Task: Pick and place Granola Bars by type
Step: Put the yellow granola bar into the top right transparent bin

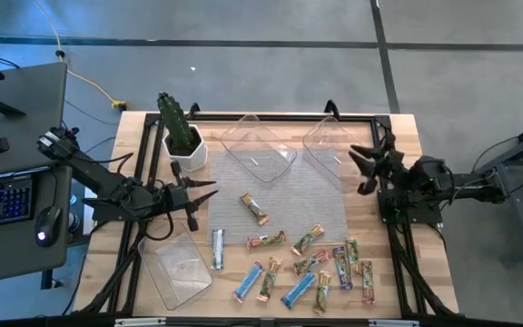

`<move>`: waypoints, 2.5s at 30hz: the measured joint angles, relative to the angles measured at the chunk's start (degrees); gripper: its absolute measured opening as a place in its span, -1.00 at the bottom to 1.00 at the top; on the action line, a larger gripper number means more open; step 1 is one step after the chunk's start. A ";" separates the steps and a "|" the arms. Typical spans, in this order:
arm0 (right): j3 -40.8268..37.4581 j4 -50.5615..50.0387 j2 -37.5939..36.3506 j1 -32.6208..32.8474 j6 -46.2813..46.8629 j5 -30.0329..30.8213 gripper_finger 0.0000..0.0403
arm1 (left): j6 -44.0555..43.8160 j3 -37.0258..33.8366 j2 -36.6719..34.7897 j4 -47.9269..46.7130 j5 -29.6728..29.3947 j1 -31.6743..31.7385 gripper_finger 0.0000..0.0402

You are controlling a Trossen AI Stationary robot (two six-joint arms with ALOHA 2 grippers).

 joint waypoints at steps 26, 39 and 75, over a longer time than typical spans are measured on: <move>4.56 15.40 29.82 0.02 -5.06 -26.42 -0.13 | -0.13 -0.02 0.00 0.06 -0.09 -0.02 -0.50; 7.49 10.62 51.96 2.00 1.13 -51.83 0.11 | -0.13 -0.02 0.00 0.01 -0.09 0.00 -0.50; 7.48 21.82 83.82 7.25 -6.31 -49.46 -0.53 | -0.19 -0.04 0.00 -1.87 0.24 -0.02 -0.50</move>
